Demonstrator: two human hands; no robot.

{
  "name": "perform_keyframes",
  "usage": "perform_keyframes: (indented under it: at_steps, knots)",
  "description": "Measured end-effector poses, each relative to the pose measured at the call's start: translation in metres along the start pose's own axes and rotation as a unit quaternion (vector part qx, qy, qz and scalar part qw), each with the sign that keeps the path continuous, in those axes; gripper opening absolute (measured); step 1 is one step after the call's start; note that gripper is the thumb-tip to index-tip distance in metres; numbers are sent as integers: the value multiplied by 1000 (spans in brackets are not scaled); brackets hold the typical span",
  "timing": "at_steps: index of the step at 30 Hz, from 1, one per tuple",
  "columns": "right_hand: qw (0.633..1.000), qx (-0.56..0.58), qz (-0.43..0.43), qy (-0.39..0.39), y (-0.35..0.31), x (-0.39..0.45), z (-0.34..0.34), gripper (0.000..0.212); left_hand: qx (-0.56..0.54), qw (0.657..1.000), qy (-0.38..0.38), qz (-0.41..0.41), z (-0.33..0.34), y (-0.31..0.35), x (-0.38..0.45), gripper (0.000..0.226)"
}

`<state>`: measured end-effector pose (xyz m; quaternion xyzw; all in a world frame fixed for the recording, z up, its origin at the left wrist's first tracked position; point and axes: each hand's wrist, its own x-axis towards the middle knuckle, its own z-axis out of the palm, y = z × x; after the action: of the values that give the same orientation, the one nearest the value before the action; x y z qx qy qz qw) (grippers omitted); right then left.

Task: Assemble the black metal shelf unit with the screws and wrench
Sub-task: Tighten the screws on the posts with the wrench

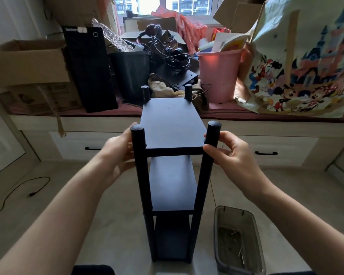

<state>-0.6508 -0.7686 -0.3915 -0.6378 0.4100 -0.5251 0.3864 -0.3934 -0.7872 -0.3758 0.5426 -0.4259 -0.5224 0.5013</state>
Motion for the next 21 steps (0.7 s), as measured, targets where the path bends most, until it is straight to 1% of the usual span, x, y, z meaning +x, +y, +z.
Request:
perform_keyframes:
  at_steps: [2,4,5,8,10,11,12,14,16,17,18,19,20,21]
  knots:
    - [1000,-19,-8,9,1,1,-1,24,-59,996,-54,-38,8,-3,4,35]
    - [999,-37,-15,11,2,4,-4,23,-121,989,-54,-58,13,-4,7,21]
    - [999,-41,-16,12,2,5,-5,23,-133,989,-46,-53,13,-4,9,19]
    - [999,-47,-14,17,5,14,-8,24,-128,990,-38,-33,16,-9,7,24]
    - [998,-54,-9,30,7,22,-10,23,-127,991,-40,-21,20,-13,1,40]
    - [997,-54,-2,47,9,26,-10,22,-130,991,-35,-15,21,-17,1,45]
    - [996,-56,6,71,10,30,-10,22,-143,989,-32,-14,24,-19,-3,43]
    - [987,-88,29,132,15,39,-9,29,-185,982,-20,-23,31,-24,-8,34]
    - [971,-138,55,185,18,46,-6,36,-212,977,-13,-24,42,-28,-12,34]
    - [965,-152,66,204,18,47,-3,36,-225,974,-8,-18,47,-32,-13,29]
    - [962,-157,73,213,16,46,2,33,-242,970,-5,-14,54,-32,-17,20]
    - [963,-157,70,209,12,44,6,27,-256,967,-7,-6,60,-34,-18,24]
    - [967,-156,55,196,7,39,12,20,-269,963,-12,-2,66,-35,-20,32]
    - [972,-152,30,175,1,32,17,14,-276,961,-18,8,72,-36,-20,34]
